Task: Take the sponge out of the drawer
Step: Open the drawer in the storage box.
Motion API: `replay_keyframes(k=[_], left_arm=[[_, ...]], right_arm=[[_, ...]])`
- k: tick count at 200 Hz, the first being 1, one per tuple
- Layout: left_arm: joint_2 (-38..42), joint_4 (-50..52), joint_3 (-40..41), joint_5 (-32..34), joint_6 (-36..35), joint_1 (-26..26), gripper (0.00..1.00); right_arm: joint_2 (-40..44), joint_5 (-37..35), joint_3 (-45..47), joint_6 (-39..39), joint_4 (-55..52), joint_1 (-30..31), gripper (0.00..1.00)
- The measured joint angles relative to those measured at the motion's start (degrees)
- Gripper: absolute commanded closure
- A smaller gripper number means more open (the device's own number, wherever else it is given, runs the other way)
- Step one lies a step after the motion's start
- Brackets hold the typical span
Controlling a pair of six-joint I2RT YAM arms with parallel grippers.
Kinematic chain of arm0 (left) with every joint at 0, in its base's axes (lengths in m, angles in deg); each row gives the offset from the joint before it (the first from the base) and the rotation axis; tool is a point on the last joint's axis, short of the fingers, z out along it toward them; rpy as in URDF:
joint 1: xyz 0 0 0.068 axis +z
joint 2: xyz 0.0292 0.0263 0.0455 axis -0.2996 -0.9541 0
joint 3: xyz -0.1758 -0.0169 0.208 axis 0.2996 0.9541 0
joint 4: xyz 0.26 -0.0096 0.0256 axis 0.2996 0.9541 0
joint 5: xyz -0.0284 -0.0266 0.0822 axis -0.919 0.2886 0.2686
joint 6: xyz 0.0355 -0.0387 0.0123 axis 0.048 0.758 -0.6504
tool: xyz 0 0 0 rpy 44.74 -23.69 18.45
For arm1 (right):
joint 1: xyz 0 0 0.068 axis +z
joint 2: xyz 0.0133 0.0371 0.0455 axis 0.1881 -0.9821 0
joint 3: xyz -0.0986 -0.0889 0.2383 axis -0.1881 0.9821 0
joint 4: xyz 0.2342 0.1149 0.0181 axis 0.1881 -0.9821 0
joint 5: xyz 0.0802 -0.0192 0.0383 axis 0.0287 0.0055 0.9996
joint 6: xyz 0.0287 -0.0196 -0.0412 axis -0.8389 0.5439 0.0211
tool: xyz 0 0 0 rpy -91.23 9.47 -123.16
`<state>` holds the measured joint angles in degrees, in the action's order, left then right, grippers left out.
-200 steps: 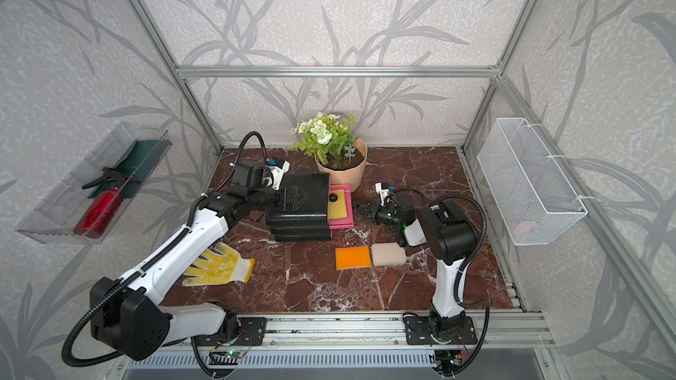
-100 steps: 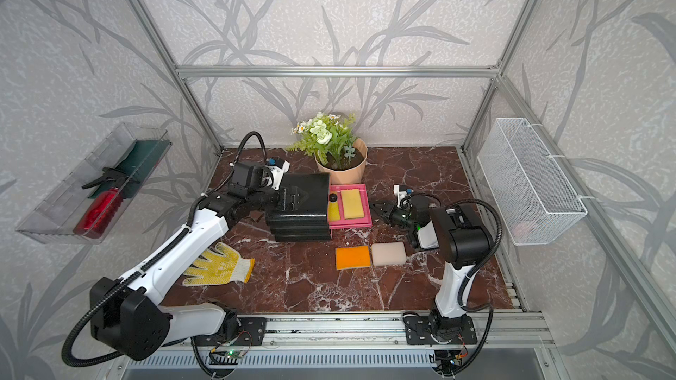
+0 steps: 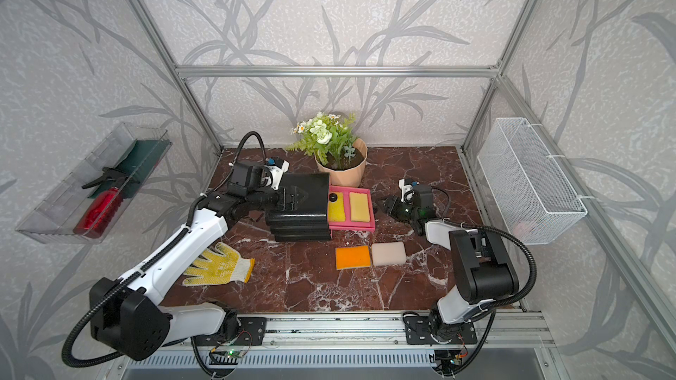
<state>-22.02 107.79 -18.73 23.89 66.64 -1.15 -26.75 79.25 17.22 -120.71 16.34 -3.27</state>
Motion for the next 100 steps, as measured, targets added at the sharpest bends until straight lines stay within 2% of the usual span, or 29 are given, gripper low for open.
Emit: replay_keyframes(k=[21,48,75,100], left_arm=[[0.1,0.2,0.0,0.0,0.0,0.0,0.13],[0.3,0.5,0.0,0.0,0.1,0.0,0.13],[0.4,0.7,0.0,0.0,0.1,0.0,0.13],[0.5,0.9,0.0,0.0,0.1,0.0,0.13]], right_arm=[[1.6,-2.2,-0.1,2.1,-4.9,0.0,0.41],[8.0,-7.8,-2.3,7.3,-14.3,1.7,0.4],[14.4,-16.9,-7.9,14.1,-22.4,8.1,0.4],[16.3,-22.9,-10.0,18.0,-25.1,13.9,0.4]])
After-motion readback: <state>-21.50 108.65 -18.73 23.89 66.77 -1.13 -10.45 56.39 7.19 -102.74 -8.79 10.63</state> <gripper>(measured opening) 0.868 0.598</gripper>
